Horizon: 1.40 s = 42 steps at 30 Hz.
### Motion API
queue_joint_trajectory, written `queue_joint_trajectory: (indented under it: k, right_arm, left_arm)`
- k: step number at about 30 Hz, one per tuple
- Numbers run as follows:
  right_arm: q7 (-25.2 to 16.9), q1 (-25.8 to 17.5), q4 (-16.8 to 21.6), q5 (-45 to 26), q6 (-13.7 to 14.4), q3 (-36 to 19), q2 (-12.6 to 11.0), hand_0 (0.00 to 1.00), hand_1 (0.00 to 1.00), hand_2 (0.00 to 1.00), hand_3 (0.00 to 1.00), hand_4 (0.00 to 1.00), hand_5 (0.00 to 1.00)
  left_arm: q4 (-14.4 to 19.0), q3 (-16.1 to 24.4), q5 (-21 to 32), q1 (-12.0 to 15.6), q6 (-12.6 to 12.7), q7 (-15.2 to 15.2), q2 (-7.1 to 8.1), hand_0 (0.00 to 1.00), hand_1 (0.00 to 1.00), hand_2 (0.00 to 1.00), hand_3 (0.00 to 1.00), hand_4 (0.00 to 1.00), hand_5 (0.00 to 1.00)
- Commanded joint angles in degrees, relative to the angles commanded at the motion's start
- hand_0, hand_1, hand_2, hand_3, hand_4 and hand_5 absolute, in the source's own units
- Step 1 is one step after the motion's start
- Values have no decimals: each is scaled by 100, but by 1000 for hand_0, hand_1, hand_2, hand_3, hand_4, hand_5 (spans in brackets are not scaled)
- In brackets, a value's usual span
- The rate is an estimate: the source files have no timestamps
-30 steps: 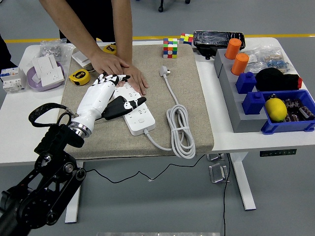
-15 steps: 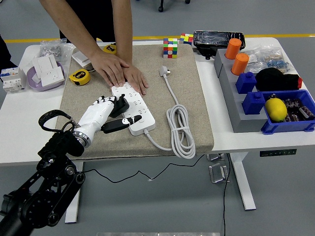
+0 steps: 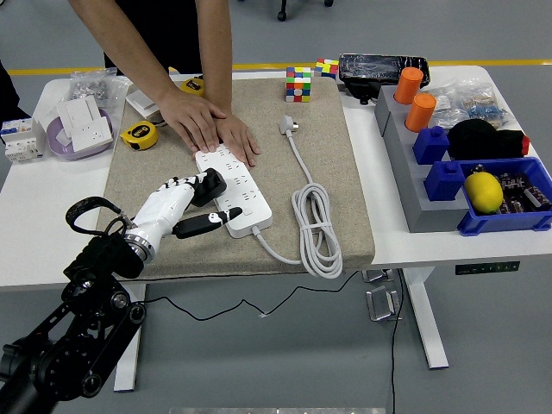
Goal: Pick up the plug,place it near the board,insert it into the board,press the button
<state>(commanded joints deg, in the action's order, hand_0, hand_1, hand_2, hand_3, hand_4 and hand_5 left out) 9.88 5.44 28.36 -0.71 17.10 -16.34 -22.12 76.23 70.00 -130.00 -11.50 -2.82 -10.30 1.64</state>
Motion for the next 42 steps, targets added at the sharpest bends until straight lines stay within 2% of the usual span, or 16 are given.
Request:
queue_joint_trajectory:
  k: [22, 32, 42]
  right_arm:
    - [-1, -17, 1, -16, -2, 68, -18, 998, 890, 823, 829, 998, 998]
    - [-4, -9, 4, -15, -5, 80, -25, 998, 889, 822, 829, 998, 998]
    - [-9, 4, 3, -13, -8, 51, -15, 998, 891, 822, 829, 998, 998]
  left_arm:
    - [-189, -371, 0, -271, 27, 80, 29, 998, 998, 998, 955, 998, 998]
    - [-431, -453, 0, -538, 51, 136, 95, 998, 998, 998, 953, 998, 998]
    - [-431, -513, 0, -610, 60, 134, 57, 998, 998, 998, 949, 998, 998]
